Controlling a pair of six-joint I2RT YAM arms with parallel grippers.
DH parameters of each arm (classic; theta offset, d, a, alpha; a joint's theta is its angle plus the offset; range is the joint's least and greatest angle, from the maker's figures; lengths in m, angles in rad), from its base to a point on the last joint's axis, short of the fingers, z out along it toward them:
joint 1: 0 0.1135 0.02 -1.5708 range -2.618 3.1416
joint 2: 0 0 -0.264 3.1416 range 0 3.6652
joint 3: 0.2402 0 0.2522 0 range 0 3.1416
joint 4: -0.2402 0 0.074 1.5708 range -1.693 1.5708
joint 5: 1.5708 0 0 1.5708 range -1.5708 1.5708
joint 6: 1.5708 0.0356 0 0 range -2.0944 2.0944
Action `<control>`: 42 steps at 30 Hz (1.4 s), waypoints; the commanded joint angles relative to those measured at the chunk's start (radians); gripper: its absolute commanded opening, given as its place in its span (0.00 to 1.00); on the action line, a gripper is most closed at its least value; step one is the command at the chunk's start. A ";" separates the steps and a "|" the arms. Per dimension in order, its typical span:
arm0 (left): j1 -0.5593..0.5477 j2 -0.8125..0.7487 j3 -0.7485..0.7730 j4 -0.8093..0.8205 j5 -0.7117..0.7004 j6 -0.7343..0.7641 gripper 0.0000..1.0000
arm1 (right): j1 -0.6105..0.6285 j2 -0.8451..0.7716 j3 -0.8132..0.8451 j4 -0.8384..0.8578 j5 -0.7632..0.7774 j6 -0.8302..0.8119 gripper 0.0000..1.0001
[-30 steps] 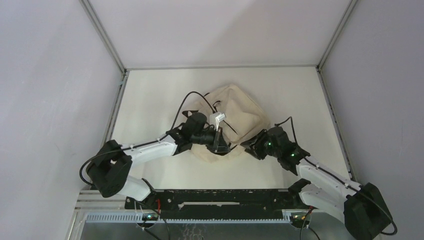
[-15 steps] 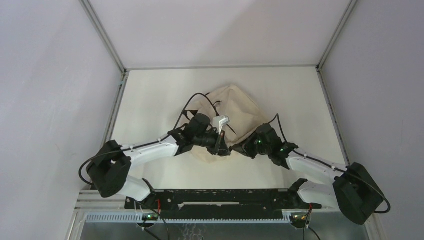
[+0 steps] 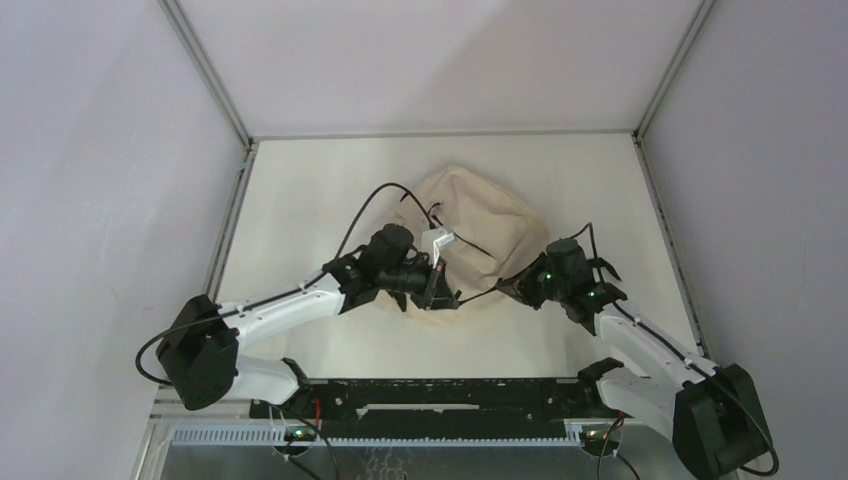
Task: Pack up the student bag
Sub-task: Zip the student bag at the center of the board.
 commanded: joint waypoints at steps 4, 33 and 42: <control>-0.015 -0.093 0.033 -0.064 0.050 0.033 0.00 | -0.204 0.027 0.032 -0.045 0.087 -0.241 0.00; -0.039 0.050 0.202 -0.038 0.058 0.013 0.00 | 0.168 -0.036 0.061 0.052 -0.071 0.146 0.64; -0.039 0.004 0.200 -0.109 0.032 0.071 0.00 | 0.057 -0.059 0.061 -0.043 0.010 0.031 0.00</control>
